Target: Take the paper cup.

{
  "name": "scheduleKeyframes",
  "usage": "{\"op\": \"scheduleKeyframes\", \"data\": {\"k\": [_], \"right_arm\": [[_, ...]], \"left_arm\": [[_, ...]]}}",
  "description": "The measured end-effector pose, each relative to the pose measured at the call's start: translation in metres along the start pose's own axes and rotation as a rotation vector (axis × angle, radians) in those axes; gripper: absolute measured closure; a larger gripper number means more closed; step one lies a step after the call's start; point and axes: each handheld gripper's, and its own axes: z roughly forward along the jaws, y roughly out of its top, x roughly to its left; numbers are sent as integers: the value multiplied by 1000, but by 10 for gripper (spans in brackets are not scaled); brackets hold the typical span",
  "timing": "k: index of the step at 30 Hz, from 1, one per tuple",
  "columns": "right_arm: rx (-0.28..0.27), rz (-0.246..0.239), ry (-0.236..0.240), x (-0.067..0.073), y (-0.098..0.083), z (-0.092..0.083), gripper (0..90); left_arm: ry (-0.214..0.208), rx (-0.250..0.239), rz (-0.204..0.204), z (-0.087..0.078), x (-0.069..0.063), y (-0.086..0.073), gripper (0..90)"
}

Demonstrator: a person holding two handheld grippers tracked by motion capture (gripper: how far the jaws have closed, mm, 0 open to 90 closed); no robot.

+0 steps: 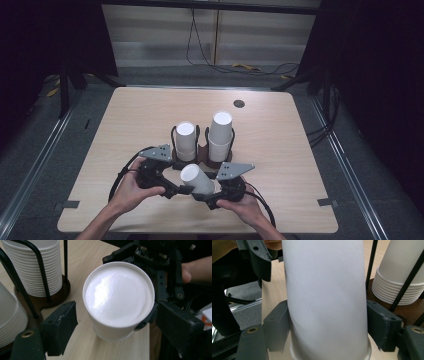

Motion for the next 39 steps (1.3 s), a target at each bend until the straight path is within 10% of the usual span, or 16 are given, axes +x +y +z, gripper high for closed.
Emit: {"op": "scheduleKeyframes", "data": {"k": [11, 39], "right_arm": [[17, 18, -25, -5, -1, -5, 265], [203, -32, -97, -16, 13, -13, 276]], "left_arm": [[129, 17, 49, -15, 2, -4, 242], [166, -39, 35, -17, 4, -17, 158]]}}
